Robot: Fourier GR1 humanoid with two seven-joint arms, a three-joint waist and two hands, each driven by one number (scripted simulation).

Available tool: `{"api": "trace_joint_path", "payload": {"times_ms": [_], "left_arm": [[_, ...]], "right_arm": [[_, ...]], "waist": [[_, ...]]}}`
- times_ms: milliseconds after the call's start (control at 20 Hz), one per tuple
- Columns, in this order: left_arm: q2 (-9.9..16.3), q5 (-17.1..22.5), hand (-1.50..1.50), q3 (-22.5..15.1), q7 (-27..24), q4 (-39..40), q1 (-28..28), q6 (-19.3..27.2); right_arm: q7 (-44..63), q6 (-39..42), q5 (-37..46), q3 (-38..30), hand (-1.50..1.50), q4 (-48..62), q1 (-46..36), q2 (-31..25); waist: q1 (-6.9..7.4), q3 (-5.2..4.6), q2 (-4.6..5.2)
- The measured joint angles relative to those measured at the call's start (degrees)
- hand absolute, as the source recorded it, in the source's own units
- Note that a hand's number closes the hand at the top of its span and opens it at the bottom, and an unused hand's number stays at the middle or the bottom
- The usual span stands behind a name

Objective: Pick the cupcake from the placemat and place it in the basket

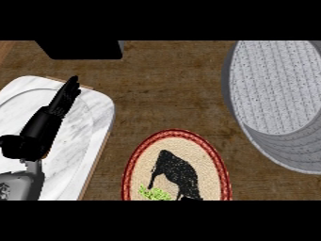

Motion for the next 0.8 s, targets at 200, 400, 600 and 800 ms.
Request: {"api": "trace_joint_path", "payload": {"times_ms": [200,400,600,800], "left_arm": [[-0.3,0.0,0.00,-0.3,0.0,0.1,-0.4,-0.1],[0.0,0.0,0.00,-0.2,-0.1,0.3,-0.7,-0.4],[0.0,0.1,0.00,-0.1,0.2,0.1,-0.8,-0.4],[0.0,0.3,0.00,0.2,-0.4,0.2,-0.8,-0.6]], "right_arm": [[2.8,0.0,-0.1,0.1,1.50,0.0,-0.2,-0.2],[5.3,-0.4,-1.0,-0.8,1.50,-0.1,-1.5,-1.2],[7.1,-1.4,-0.7,-4.7,1.50,-1.0,-4.3,-3.4],[9.3,-0.9,-6.4,-14.6,1.50,-8.0,-11.0,-8.4]], "waist": [[0.28,0.00,0.19],[0.70,0.03,0.30],[0.80,0.07,0.25],[1.09,0.07,0.32]]}}
